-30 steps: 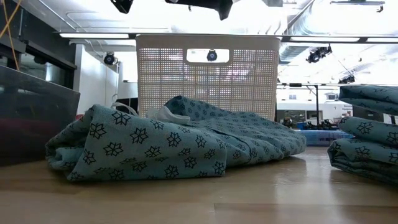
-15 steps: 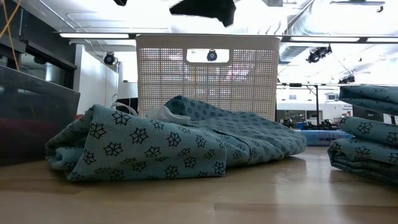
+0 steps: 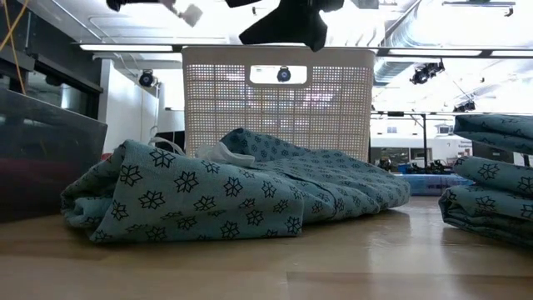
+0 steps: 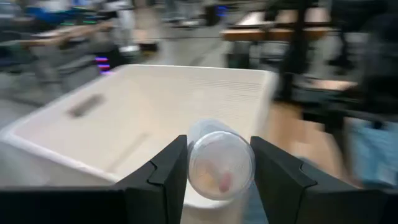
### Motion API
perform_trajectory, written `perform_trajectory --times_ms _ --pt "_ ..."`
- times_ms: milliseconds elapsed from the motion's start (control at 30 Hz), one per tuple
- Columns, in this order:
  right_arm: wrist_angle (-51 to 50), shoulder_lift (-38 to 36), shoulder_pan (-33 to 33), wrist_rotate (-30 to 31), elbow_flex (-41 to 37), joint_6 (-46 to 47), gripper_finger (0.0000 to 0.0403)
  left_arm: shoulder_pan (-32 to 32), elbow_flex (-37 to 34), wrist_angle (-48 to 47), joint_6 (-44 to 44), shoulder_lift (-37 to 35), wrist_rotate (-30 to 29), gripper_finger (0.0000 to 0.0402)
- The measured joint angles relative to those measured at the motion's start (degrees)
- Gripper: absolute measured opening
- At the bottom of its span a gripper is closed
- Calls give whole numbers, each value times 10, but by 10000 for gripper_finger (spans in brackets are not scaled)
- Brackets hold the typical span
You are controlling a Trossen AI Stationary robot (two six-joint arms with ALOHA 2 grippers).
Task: Pick & place medical supplies in basket/bin
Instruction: Put the transparent bottle into the blue bin
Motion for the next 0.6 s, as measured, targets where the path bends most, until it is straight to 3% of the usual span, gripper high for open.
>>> perform_trajectory --times_ms 167,367,467,600 --pt "0 0 0 0 0 0 262 66 0 -30 -11 -7 -34 148" --pt "-1 0 1 0 0 0 262 192 0 -101 -45 -3 -41 148" --pt "-2 0 3 -1 0 0 262 258 0 -149 -66 -3 -27 148" --pt "-5 0 5 -1 0 0 262 343 -8 -180 -82 -3 40 148"
